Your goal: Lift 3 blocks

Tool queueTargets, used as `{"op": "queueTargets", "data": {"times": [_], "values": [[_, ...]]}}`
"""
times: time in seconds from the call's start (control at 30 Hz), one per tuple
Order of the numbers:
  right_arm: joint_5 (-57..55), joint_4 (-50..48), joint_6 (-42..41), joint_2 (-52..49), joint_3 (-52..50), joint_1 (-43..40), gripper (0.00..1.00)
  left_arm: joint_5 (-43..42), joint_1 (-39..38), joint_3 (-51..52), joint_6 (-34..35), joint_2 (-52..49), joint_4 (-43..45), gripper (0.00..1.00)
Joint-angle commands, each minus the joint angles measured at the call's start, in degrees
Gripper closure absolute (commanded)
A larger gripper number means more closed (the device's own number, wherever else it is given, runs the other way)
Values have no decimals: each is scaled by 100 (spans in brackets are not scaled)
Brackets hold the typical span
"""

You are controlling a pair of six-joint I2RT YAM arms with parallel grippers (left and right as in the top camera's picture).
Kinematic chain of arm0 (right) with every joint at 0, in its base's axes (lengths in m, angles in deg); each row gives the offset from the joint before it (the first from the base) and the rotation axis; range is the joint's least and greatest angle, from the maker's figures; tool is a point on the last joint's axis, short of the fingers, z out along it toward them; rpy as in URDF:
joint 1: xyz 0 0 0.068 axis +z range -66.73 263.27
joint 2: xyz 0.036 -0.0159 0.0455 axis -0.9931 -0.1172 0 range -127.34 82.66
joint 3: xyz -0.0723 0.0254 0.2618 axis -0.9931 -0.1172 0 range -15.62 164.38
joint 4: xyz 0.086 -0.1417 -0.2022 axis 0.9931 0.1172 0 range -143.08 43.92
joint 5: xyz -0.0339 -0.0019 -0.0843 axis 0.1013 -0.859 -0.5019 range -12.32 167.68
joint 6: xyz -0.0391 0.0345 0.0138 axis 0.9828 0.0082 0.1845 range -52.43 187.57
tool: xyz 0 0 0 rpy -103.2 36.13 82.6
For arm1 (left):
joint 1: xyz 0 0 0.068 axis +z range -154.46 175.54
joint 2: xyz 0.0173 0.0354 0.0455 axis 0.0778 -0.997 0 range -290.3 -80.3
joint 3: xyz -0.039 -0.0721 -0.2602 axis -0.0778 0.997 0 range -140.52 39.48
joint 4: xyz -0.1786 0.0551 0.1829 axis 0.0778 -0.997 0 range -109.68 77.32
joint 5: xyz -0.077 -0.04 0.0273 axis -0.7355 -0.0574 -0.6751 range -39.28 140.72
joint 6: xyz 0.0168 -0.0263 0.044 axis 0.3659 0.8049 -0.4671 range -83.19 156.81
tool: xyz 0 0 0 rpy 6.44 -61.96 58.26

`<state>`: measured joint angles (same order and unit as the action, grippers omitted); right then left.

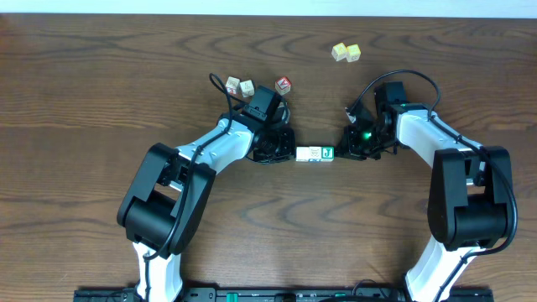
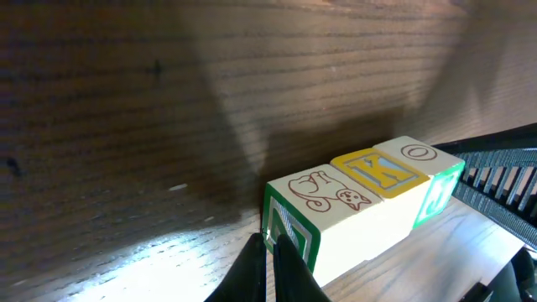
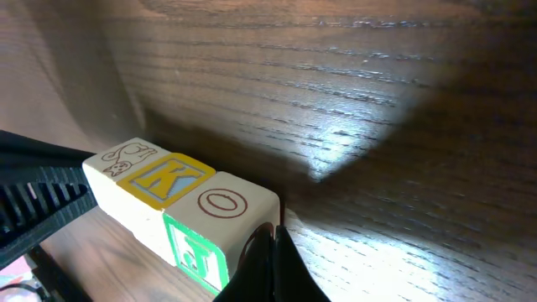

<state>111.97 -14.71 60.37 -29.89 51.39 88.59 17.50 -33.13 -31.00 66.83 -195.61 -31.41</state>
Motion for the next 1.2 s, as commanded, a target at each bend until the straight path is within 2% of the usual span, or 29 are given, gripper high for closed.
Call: {"op": "queueTargets", "data": {"times": [0.0,0.3,0.93,1.17], "values": [[879,2,-46,-17,7,79,99,-350,-79,7,26,142,81,93],[1276,13,-46,-15,7,79,99,-352,-79,7,26,317,17,93],[1276,31,-116,295,7,170,99,-348,-79,7,26,752,-144,93],[1272,63,-221,745,9,186,99,-354,-79,7,28,752,-175,93]]}}
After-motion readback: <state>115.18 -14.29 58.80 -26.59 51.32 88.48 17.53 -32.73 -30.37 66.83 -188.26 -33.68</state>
